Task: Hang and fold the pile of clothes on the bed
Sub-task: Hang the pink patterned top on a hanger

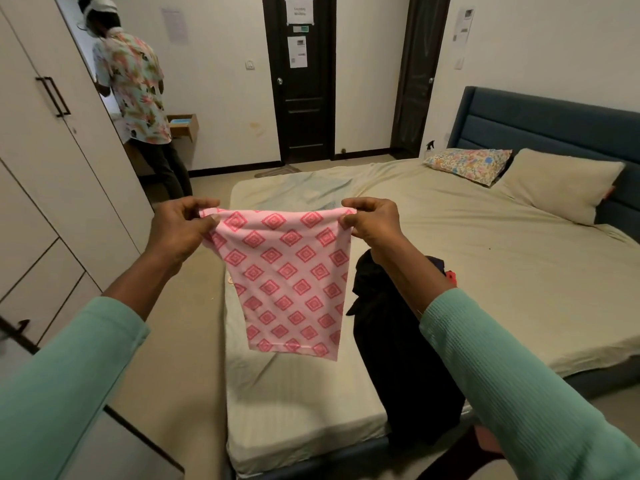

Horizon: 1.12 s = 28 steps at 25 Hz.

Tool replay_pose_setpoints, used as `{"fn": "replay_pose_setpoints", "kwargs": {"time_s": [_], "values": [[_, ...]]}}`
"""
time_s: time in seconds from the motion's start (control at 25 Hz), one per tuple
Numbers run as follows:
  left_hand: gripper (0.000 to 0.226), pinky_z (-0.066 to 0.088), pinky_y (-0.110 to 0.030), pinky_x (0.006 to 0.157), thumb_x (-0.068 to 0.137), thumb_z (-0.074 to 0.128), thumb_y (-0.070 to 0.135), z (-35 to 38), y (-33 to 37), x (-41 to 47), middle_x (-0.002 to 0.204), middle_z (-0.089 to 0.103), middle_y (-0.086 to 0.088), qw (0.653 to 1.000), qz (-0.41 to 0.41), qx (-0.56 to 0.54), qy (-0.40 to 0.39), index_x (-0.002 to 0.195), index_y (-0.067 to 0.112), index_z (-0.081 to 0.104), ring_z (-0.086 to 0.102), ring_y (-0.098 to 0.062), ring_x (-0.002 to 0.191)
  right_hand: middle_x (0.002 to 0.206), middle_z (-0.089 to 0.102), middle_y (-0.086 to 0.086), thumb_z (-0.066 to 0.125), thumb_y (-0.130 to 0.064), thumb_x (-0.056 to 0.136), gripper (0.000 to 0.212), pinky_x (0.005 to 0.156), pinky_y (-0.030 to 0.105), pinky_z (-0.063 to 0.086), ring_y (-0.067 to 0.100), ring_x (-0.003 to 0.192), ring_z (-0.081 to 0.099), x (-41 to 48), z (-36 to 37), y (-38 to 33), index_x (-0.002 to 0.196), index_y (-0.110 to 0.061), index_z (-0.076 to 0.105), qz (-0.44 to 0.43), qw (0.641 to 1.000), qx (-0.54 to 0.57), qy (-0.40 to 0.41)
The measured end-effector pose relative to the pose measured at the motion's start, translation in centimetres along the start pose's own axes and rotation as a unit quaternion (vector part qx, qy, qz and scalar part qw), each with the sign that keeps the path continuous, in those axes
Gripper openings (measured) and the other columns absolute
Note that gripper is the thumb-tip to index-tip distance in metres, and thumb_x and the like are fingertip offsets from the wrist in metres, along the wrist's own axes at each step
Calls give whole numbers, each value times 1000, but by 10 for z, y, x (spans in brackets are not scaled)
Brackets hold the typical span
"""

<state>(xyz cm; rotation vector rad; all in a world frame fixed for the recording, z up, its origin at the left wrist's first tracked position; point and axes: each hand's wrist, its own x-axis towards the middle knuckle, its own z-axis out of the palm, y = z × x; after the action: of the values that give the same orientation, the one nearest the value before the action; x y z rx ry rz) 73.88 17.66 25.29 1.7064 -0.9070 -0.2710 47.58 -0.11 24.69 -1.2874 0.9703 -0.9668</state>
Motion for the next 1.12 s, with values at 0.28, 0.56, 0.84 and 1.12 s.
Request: {"fn": "replay_pose_setpoints", "kwargs": {"time_s": [0.28,0.56,0.84,1.12], "values": [[30,62,-37,89,96,71,11,6,-3,-3,119,66,-6,1000,7,15,-9,126,8,70,70,-16,99,97,75,-1,82,-13,88,18,68,20,60,11,86,72,-16,-8,33,106,-16,79,-68,994,-65,53],[29,56,-17,73,96,71,9,22,-18,-5,124,66,-5,998,27,55,-21,124,13,70,65,-10,99,101,75,11,78,13,79,32,78,34,65,28,96,75,-18,-14,58,106,-5,77,57,998,23,29],[10,48,-28,62,89,81,26,32,-47,-31,101,67,1,947,114,296,-60,98,24,76,63,-15,80,81,76,-3,81,-25,88,8,58,36,62,14,71,73,-36,-46,99,82,-25,76,-58,966,-247,51],[6,43,-22,51,90,78,6,48,-101,-64,70,72,0,958,-102,53,-261,94,11,77,57,-9,57,75,66,14,68,-10,100,5,59,31,59,18,56,59,-39,-59,143,103,-7,70,29,998,-5,50]]}}
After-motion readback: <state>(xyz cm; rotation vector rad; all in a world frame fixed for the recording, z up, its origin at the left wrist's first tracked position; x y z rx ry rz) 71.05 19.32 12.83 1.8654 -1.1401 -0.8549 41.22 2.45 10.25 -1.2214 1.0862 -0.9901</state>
